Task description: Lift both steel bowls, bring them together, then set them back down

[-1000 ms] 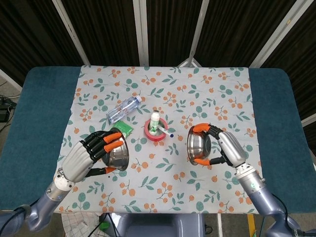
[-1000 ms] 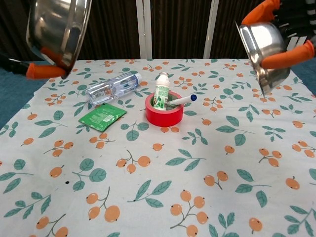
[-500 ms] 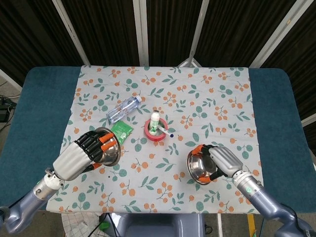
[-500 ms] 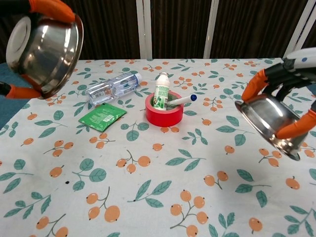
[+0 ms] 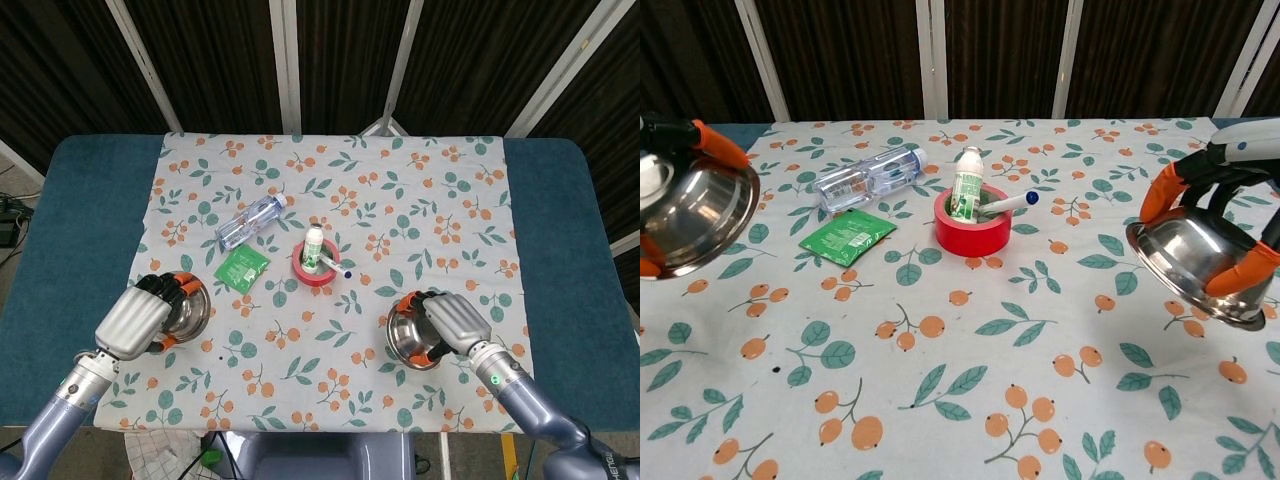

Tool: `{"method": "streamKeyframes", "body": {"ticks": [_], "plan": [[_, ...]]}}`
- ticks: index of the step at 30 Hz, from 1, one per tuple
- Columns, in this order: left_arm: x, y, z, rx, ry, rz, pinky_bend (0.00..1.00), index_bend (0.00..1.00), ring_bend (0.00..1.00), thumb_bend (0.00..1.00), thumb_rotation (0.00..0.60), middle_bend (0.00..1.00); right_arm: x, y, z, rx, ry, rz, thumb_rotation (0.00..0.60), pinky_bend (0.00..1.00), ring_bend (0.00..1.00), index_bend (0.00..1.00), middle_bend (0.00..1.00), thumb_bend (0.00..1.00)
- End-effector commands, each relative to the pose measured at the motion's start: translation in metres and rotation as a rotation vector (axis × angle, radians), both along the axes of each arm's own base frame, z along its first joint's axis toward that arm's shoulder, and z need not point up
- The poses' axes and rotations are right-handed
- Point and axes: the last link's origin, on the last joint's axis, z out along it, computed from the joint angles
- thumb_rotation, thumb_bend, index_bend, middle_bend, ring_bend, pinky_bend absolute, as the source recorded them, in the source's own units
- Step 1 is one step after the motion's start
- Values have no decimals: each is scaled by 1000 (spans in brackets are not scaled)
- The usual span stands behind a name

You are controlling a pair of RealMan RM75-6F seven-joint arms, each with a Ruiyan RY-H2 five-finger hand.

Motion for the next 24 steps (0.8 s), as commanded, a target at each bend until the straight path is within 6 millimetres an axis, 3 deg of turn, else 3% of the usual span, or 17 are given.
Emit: {"method": "streamKeyframes", "body": {"ticks": [1,9,24], "plan": [[-2,0,-3,-84,19,113,332,194,240,0,600,206,-7,5,-11,-69,49,56,600,509,491,606,313,203],[-5,8,-6,-167,-2,231,332,180,239,0,600,200,-16,10,-25,-151,129,144,600,509,492,605,313,202],[-12,26,-24,-226,-26,289,332,174,239,0,600,176,-21,10,-39,-171,248,177,600,509,492,606,313,203]]}}
